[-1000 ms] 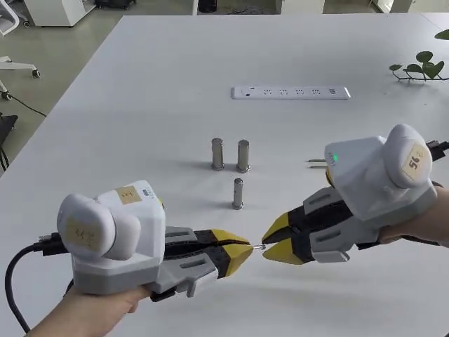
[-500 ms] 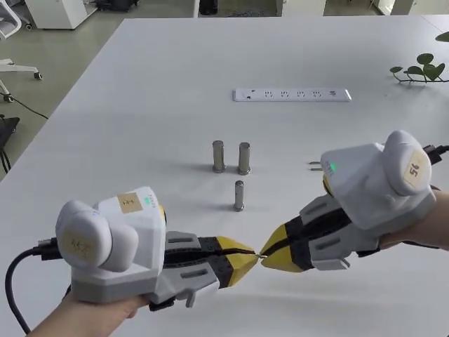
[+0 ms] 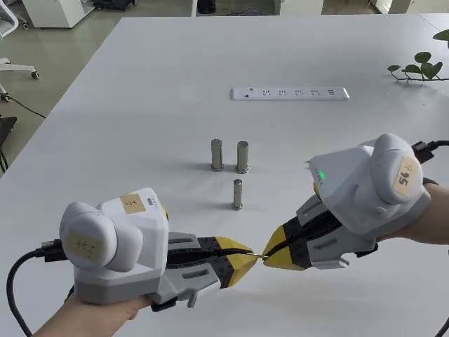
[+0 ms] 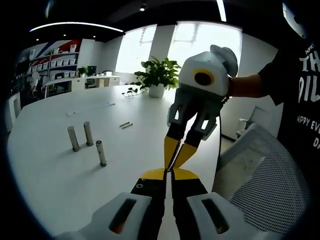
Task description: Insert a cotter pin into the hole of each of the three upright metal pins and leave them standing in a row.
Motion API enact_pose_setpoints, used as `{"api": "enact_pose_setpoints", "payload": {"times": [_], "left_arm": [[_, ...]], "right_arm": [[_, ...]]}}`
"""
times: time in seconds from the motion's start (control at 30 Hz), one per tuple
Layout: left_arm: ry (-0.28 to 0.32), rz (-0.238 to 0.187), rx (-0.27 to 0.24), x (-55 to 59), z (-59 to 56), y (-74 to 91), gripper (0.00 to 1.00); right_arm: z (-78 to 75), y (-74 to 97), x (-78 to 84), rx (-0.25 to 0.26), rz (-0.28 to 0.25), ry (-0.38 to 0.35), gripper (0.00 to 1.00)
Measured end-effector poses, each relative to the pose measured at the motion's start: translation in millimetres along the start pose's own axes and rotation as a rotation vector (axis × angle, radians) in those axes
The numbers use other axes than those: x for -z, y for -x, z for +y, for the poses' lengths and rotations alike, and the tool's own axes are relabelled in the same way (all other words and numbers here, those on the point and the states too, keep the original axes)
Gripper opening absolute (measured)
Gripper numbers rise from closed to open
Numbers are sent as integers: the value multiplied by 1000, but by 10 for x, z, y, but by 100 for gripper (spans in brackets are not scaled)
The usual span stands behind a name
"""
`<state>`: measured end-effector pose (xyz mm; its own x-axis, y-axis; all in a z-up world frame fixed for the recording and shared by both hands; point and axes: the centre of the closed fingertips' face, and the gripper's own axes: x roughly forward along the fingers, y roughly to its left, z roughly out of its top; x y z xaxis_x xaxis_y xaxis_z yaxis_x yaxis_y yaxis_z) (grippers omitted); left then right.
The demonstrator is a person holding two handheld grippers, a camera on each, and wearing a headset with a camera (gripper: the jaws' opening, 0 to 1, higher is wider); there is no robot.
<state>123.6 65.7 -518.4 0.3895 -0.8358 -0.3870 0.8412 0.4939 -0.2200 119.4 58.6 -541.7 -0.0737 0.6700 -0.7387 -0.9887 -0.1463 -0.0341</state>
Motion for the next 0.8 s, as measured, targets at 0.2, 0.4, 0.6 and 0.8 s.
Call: {"api": "enact_pose_setpoints", "payload": {"times": [0.2, 0.4, 0.6, 0.8], "left_arm": [[13, -9, -24, 18, 40, 14, 4], [-3, -12, -96, 6, 176, 28, 8], [-20, -43, -171, -61, 312, 59, 17], [-30, -32, -266, -91, 496, 59, 19]], "right_arm": [[-97, 5, 77, 26, 57, 3, 0], [-267, 3, 200, 73, 122, -23, 0], [-475, 29, 329, 133, 183, -67, 0], [-647, 66, 400, 168, 227, -89, 0]]}}
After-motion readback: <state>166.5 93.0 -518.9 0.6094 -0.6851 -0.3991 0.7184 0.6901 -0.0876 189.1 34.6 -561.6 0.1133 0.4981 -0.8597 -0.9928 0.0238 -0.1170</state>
